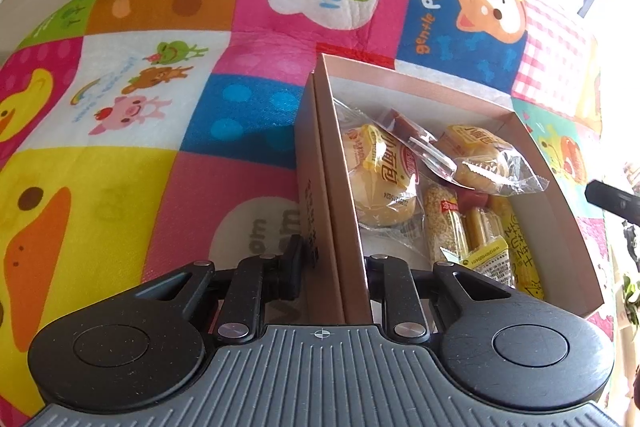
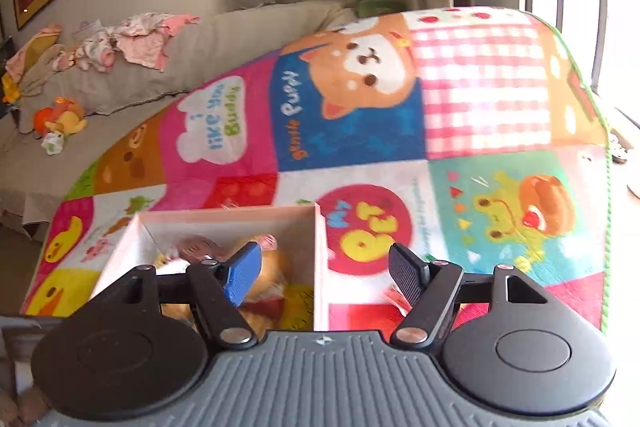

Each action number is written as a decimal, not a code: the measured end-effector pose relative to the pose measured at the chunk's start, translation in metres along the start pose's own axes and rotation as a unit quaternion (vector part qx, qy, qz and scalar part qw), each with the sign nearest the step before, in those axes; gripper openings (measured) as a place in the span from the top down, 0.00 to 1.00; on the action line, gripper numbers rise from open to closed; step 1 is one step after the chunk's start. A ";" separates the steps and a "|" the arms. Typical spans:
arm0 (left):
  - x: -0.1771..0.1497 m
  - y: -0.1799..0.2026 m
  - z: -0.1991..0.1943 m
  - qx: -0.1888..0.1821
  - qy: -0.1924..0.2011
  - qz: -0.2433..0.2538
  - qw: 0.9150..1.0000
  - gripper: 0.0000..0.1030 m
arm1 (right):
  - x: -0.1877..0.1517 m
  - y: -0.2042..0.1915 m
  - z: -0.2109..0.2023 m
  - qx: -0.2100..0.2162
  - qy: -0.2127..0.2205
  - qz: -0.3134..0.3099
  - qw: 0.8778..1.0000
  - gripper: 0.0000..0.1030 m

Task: Organize objects
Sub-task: 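Reach the right tool toward the peanut snack bag on the mat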

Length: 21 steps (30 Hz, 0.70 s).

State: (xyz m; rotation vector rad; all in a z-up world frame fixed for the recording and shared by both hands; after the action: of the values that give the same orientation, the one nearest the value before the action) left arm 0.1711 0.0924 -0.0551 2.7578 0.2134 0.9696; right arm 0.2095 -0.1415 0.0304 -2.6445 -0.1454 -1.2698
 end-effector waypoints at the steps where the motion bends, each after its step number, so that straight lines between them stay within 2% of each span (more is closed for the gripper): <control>1: 0.000 0.001 0.001 0.001 -0.001 0.001 1.000 0.78 | -0.007 0.010 0.000 -0.009 -0.005 0.004 1.000 0.31; 5: 0.002 0.003 0.002 0.005 -0.003 0.006 1.000 0.79 | -0.029 0.052 0.002 -0.037 -0.018 0.036 0.999 0.28; 11: 0.002 0.003 0.003 0.006 -0.004 0.006 1.000 0.79 | -0.042 0.100 0.018 -0.062 -0.040 0.123 0.990 0.25; 15: 0.001 0.003 0.002 0.006 -0.005 0.006 1.000 0.79 | -0.042 0.109 0.036 -0.048 -0.052 0.173 0.982 0.24; 18: 0.001 0.003 0.002 0.005 -0.005 0.006 1.000 0.79 | -0.040 0.104 0.054 -0.040 -0.064 0.184 0.980 0.24; 21: 0.000 0.003 0.002 0.005 -0.005 0.006 1.000 0.79 | -0.039 0.099 0.075 -0.064 -0.084 0.175 0.979 0.24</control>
State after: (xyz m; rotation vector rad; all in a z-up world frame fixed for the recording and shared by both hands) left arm 0.1728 0.0895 -0.0556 2.7760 0.2010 0.9611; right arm 0.2592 -0.2216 -0.0598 -2.7208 0.3731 -0.9719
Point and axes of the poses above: each gripper's, at about its wrist camera, not at the fingertips, and z roughly the way its jaws point, y to its right, x to its top, the point moved 10 cm from there along z, roughly the way its jaws point, and after that the axes turned 3 degrees about z, right-handed, at the moved point
